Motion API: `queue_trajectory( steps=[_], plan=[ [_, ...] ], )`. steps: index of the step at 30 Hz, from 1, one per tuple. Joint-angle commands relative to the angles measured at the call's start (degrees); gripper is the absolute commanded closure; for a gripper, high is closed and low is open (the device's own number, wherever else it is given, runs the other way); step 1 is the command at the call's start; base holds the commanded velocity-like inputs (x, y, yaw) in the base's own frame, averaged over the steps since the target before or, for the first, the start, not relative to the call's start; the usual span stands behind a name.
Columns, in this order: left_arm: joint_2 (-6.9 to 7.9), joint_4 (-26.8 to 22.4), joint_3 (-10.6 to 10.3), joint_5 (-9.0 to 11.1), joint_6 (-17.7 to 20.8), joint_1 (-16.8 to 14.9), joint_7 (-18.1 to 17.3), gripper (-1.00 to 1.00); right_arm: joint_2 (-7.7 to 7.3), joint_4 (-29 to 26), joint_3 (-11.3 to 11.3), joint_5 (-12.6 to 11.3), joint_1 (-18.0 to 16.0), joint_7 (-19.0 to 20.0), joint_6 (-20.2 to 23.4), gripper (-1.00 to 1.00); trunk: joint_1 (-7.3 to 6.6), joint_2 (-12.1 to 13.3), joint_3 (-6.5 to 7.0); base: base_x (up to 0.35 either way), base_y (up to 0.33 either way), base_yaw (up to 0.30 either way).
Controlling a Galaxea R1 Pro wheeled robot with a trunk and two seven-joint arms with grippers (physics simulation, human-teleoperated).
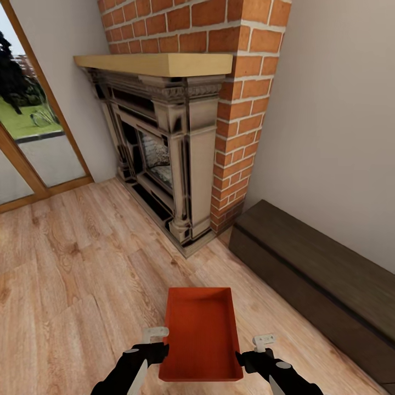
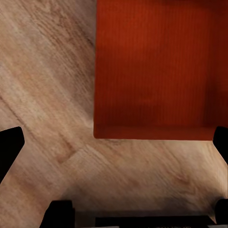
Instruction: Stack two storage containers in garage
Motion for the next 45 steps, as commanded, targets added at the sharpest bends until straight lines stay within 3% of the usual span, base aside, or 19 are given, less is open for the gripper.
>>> queue_trajectory(
  steps=[1, 6, 17, 20, 24, 28, 35, 38, 45],
  plan=[
    [-0.05, -0.1, 0.09, 0.06, 0.31, -0.02, 0.14, -1.0, -0.01, 0.02, 0.14, 0.26, -0.03, 0.08, -0.14, -1.0, 0.22, -0.44, -0.23, 0.0, 0.0, 0.0],
    [-0.08, -0.1, 0.09, 0.05, 0.29, 0.0, 0.14, -1.0, -0.07, 0.02, -0.02, 0.2, -0.03, 0.16, -0.18, -1.0, 1.32, -2.45, -1.13, 0.0, 0.0, 0.0],
    [-0.08, -0.06, 0.07, 0.09, 0.29, -0.02, 0.14, -1.0, -0.22, -0.04, -0.3, -2.84, -0.03, 0.15, -0.22, -1.0, 3.74, -6.86, -3.1, 0.0, 0.0, 0.0],
    [-0.04, -0.09, 0.08, 0.1, 0.22, -0.04, 0.11, -1.0, -0.19, -0.14, -0.84, -5.65, -0.03, 0.09, -0.22, -1.0, 4.4, -8.06, -3.64, 0.0, 0.0, 0.0],
    [0.0, -0.08, 0.09, 0.1, 0.21, -0.02, 0.12, -1.0, -0.18, -0.23, -0.91, -6.87, -0.03, 0.02, -0.22, -1.0, 5.28, -9.66, -4.36, 0.0, 0.0, 0.0],
    [0.01, -0.09, 0.09, 0.1, 0.15, -0.02, 0.11, -1.0, -0.18, -0.24, -0.91, -7.06, -0.03, 0.0, -0.22, -1.0, 6.15, -11.27, -5.08, 0.0, 0.0, 0.0],
    [0.2, -0.1, 0.09, 0.18, 0.04, -0.02, -0.01, -1.0, -0.18, -0.26, -0.7, -6.98, -0.03, 0.0, -0.22, -1.0, 6.15, -11.27, -5.08, 0.0, 0.0, 0.0],
    [-0.78, -0.39, 0.09, -0.06, -0.62, -0.58, -0.09, -1.0, 0.64, -0.52, -0.3, -6.02, -0.12, -0.44, -1.19, -1.0, 6.15, -11.27, -5.08, 0.0, 0.0, 0.0],
    [-0.77, -0.3, 0.01, 0.29, -1.14, -0.65, -0.33, -1.0, 0.15, -0.52, -0.16, -5.77, -0.12, -0.45, -2.25, -1.0, 6.37, -11.67, -5.25, 0.0, 0.0, 0.0]
  ],
)
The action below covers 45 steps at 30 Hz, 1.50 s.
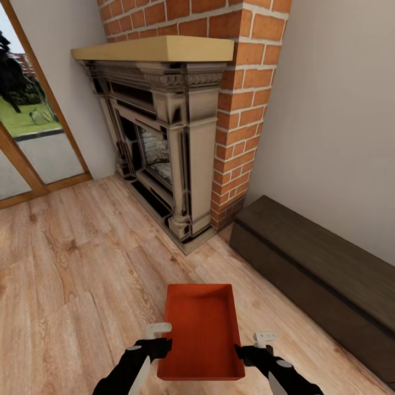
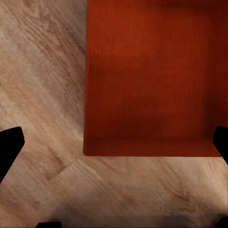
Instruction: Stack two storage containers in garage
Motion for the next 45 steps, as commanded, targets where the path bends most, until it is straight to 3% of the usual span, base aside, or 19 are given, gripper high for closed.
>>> queue_trajectory(
  steps=[1, 12, 45],
  plan=[
    [0.02, -0.09, 0.07, 0.09, 0.24, -0.01, 0.12, -1.0, -0.09, 0.07, 0.14, -0.31, -0.03, 0.13, -0.53, -1.0, 0.22, -0.44, -0.23, 0.0, 0.0, 0.0],
    [0.14, -0.08, -0.01, -0.07, 0.17, -0.02, 0.14, -1.0, -0.17, 0.08, 0.23, -0.26, -0.03, 0.13, -3.97, -1.0, 2.64, -4.85, -2.2, 0.0, 0.0, 0.0],
    [0.38, -0.08, 0.04, -0.19, 0.17, -0.02, 0.24, -1.0, -0.09, 0.17, 0.33, -0.17, -0.03, 0.31, -3.91, -1.0, 9.89, -18.08, -8.13, 0.0, 0.0, 0.0]
  ],
)
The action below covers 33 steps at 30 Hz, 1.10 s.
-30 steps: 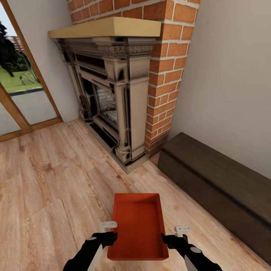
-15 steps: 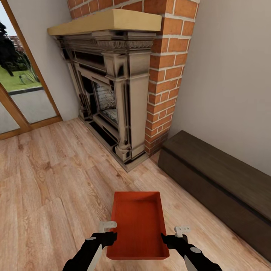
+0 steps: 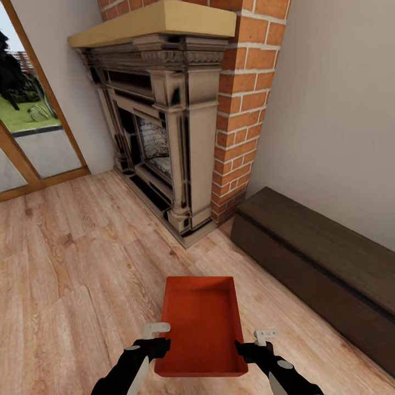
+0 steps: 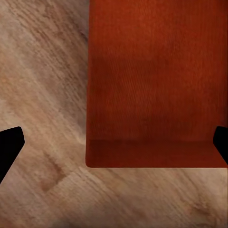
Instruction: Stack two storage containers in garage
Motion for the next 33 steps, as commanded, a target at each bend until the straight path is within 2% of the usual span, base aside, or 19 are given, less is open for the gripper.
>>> queue_trajectory(
  steps=[1, 33],
  plan=[
    [-0.03, -0.1, 0.09, 0.06, 0.32, -0.01, 0.15, -1.0, -0.01, 0.06, 0.14, -0.3, -0.03, 0.11, -0.21, -1.0, 0.22, -0.43, -0.23, 0.0, 0.0, 0.0],
    [-0.02, -0.1, 0.05, -0.03, 0.32, -0.01, 0.25, -1.0, -0.01, 0.06, 0.14, -0.3, -0.03, 0.12, -0.27, -1.0, 7.25, -13.27, -5.97, 0.0, 0.0, 0.0]
  ],
)
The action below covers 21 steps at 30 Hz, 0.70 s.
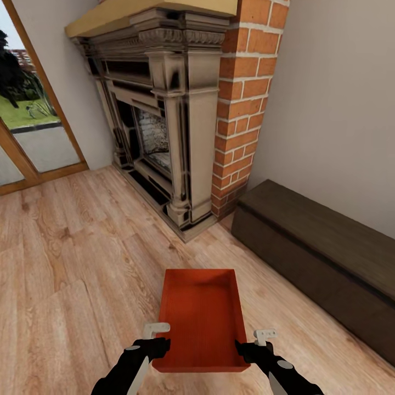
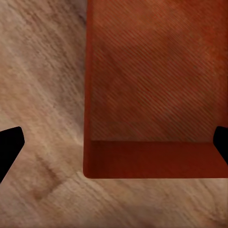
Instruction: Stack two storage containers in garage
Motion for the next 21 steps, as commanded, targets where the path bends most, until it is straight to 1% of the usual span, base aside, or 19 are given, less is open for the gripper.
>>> queue_trajectory(
  steps=[1, 10, 21],
  plan=[
    [-0.03, -0.1, 0.09, 0.05, 0.32, -0.01, 0.14, -1.0, -0.01, 0.06, 0.14, -0.3, -0.03, 0.12, -0.2, -1.0, 0.22, -0.43, -0.23, 0.0, 0.0, 0.0],
    [0.07, -0.1, 0.11, 0.1, 0.32, -0.01, 0.14, -1.0, -0.02, 0.06, 0.14, -0.3, -0.03, 0.11, -0.2, -1.0, 2.19, -4.04, -1.84, 0.0, 0.0, 0.0],
    [0.23, -0.12, 0.12, 0.15, 0.3, -0.01, 0.14, -1.0, -0.02, 0.06, 0.14, -0.3, -0.03, 0.07, -0.2, -1.0, 2.19, -4.04, -1.84, 0.0, 0.0, 0.0]
  ],
)
